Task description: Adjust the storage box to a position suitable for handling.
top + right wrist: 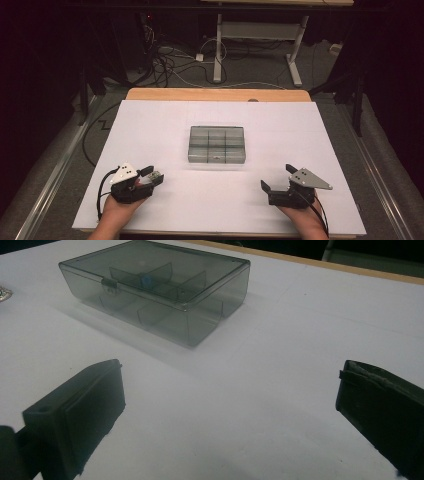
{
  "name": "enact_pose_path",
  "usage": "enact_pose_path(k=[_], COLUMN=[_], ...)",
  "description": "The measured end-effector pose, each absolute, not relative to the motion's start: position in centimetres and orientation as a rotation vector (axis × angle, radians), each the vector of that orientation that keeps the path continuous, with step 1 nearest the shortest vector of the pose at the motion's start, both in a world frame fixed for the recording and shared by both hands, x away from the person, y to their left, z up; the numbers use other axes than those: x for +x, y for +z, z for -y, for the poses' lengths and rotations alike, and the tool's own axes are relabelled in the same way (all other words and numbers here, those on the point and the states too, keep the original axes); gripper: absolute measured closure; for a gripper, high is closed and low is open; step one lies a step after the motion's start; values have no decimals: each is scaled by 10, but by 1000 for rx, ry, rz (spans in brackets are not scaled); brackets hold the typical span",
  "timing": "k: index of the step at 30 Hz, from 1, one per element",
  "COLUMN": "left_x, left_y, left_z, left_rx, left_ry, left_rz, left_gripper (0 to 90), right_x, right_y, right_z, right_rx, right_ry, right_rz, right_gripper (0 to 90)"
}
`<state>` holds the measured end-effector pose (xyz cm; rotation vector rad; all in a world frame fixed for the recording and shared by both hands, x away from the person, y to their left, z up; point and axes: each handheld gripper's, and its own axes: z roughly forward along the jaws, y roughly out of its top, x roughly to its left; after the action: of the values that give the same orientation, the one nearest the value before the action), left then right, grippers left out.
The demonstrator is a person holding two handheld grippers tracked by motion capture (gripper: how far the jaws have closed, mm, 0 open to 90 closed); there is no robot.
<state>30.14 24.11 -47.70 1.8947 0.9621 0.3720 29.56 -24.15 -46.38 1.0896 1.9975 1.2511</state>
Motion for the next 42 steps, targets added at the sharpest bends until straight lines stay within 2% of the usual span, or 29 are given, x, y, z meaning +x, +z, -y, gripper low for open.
enact_pose_path(k=[8,9,14,23,30,42], left_x=[303,303,304,305,305,322], left_y=[-477,-477,-477,-479,-476,-459], left_z=[-239,-239,-239,-237,-235,-226], left_rx=[1881,1882,1891,1921,1900,1847], left_ry=[375,377,370,353,303,301], left_rz=[-1030,-1041,-1044,-1039,-1006,-1048], left_gripper=[574,614,673,864,876,874], right_x=[295,295,295,295,294,298], right_y=[-464,-464,-464,-464,-464,-466], right_z=[242,242,242,241,239,241], right_rx=[1098,1095,1094,1086,1076,1059], right_ry=[1250,1249,1249,1249,1255,1279], right_rz=[-1994,-1995,-1995,-2003,-2008,-2020], right_gripper=[1,1,1,1,1,1])
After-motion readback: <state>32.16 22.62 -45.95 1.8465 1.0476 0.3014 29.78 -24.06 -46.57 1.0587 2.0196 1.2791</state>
